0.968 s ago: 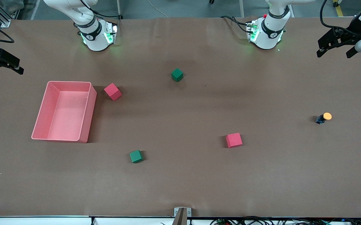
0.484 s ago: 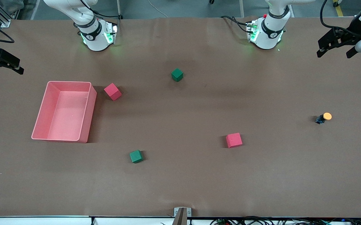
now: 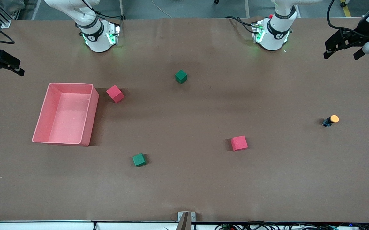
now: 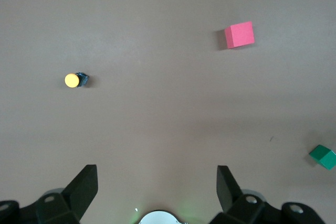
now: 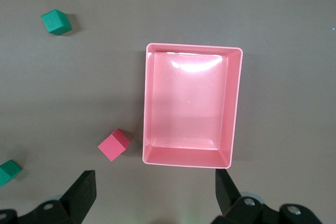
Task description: Place and upright button with both arms
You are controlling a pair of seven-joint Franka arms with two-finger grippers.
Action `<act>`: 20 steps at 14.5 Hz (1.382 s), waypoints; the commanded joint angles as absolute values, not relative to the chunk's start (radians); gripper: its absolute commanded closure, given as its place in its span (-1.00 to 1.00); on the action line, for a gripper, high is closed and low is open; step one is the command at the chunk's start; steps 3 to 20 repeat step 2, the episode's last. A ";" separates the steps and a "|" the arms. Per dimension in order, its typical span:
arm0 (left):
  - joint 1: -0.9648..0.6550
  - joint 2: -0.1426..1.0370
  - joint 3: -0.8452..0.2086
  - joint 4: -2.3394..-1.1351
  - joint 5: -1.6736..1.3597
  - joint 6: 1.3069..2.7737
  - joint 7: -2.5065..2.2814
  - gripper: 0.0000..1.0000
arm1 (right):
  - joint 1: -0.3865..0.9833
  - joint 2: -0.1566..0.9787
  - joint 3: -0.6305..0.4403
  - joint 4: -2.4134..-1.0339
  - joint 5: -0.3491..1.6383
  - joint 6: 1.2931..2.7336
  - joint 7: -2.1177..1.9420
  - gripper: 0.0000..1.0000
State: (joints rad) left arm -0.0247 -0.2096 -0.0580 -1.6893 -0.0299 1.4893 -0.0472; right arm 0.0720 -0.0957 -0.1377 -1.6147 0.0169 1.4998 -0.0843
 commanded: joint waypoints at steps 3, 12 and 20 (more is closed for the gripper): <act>-0.023 -0.216 -0.060 -1.692 -0.046 1.497 -0.060 -1.00 | 0.054 -0.110 -0.126 -1.631 0.031 1.500 -0.094 -1.00; -0.023 -0.216 -0.060 -1.692 -0.046 1.497 -0.060 -1.00 | 0.054 -0.110 -0.126 -1.631 0.031 1.500 -0.094 -1.00; -0.023 -0.216 -0.060 -1.692 -0.046 1.497 -0.060 -1.00 | 0.054 -0.110 -0.126 -1.631 0.031 1.500 -0.094 -1.00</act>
